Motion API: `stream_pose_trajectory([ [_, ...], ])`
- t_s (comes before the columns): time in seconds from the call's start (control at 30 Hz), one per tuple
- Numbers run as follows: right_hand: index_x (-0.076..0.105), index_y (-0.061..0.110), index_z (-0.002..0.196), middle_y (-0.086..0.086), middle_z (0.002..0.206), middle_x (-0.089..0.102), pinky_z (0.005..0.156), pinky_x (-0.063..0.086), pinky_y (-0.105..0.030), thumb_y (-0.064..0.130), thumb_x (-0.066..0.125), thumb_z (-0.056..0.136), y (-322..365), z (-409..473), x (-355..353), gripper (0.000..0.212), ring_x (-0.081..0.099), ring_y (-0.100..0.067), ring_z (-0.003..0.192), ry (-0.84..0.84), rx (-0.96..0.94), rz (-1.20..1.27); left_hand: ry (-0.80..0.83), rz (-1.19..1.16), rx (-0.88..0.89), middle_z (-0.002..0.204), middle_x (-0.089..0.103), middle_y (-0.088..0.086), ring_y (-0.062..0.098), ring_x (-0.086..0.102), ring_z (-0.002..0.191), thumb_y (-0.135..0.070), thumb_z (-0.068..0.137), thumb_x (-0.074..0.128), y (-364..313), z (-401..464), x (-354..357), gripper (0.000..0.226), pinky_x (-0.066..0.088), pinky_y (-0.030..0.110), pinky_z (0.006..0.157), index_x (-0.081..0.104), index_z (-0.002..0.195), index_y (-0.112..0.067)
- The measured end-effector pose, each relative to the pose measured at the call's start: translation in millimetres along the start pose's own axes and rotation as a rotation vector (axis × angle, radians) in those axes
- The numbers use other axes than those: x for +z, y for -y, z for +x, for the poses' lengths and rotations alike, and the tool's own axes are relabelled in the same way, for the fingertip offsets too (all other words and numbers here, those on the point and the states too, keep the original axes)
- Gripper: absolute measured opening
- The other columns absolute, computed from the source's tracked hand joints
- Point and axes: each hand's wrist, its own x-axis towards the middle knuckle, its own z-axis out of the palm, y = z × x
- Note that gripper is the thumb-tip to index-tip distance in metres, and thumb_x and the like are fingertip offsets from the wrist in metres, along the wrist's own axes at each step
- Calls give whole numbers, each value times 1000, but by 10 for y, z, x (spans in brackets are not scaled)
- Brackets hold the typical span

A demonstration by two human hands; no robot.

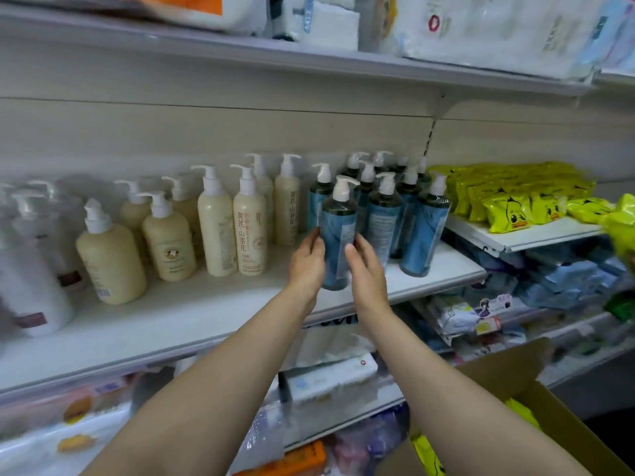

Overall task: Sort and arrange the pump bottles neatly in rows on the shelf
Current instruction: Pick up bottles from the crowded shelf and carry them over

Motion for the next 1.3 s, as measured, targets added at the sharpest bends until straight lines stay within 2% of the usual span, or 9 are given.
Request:
stream_pose_trajectory([
  [0.13, 43, 36, 151, 1, 149, 40, 116, 36, -35, 51, 58, 95, -75, 58, 32, 60, 42, -11, 137, 52, 0, -155, -15, 2, 11, 137, 55, 1, 17, 54, 122, -11, 104, 44, 55, -42, -41, 39, 46, 37, 106, 43, 142, -21],
  [0.23, 52, 32, 145, 4, 145, 50, 114, 42, -40, 55, 60, 92, -108, 111, 33, 59, 51, -12, 132, 91, 65, -33, -43, -47, 20, 135, 58, 3, 18, 56, 123, -3, 101, 49, 141, -78, -86, 37, 48, 35, 104, 43, 134, -20],
  [0.37, 53, 24, 127, 2, 128, 62, 105, 48, -35, 37, 51, 104, -150, 121, 90, 26, 59, -15, 120, 91, 147, 98, -103, 6, 44, 120, 62, -3, 11, 61, 110, -3, 93, 63, 141, -95, -204, 47, 50, 21, 88, 45, 133, -21],
  [0.43, 56, 28, 118, -1, 123, 64, 106, 48, -41, 40, 48, 104, -151, 114, 125, 19, 60, -21, 119, 81, 172, 85, -107, 55, 50, 122, 64, -1, 13, 61, 110, -5, 90, 69, 150, -78, -227, 59, 51, 26, 92, 45, 141, -21],
  [0.57, 59, 24, 129, 1, 126, 68, 104, 50, -37, 40, 40, 107, -114, 131, 147, 33, 63, -12, 115, 134, 239, 154, -157, 103, 4, 126, 65, 4, 20, 62, 114, -14, 83, 78, 182, -48, -228, 55, 52, 41, 101, 53, 132, -22],
  [0.7, 58, 26, 131, 5, 125, 65, 99, 49, -29, 43, 36, 108, -100, 156, 190, 36, 60, -6, 114, 174, 259, 122, -212, 84, -7, 132, 59, 0, 14, 56, 117, -16, 75, 86, 196, -19, -246, 69, 50, 41, 103, 45, 130, -18],
  [0.83, 53, 21, 142, -3, 141, 59, 114, 42, -43, 56, 45, 100, -124, 151, 286, 56, 55, -18, 128, 189, 322, 140, -273, 88, 30, 129, 60, -1, 16, 58, 117, -15, 70, 89, 229, -19, -265, 72, 49, 38, 103, 44, 125, -20],
  [1.13, 56, 18, 140, -4, 134, 65, 113, 43, -44, 52, 46, 100, -148, 82, 558, 53, 60, -19, 124, 299, 339, 176, -508, 127, 116, 125, 55, 3, 20, 60, 113, -19, 59, 94, 307, -18, -480, 83, 54, 43, 98, 46, 126, -31],
  [1.3, 59, 21, 124, -1, 115, 67, 100, 49, -38, 38, 58, 98, -62, 169, 523, 32, 63, -17, 109, -31, 128, 104, -539, 151, 137, 127, 51, 3, 22, 58, 115, -21, 61, 93, 304, -64, -536, 84, 52, 45, 101, 44, 129, -28],
])
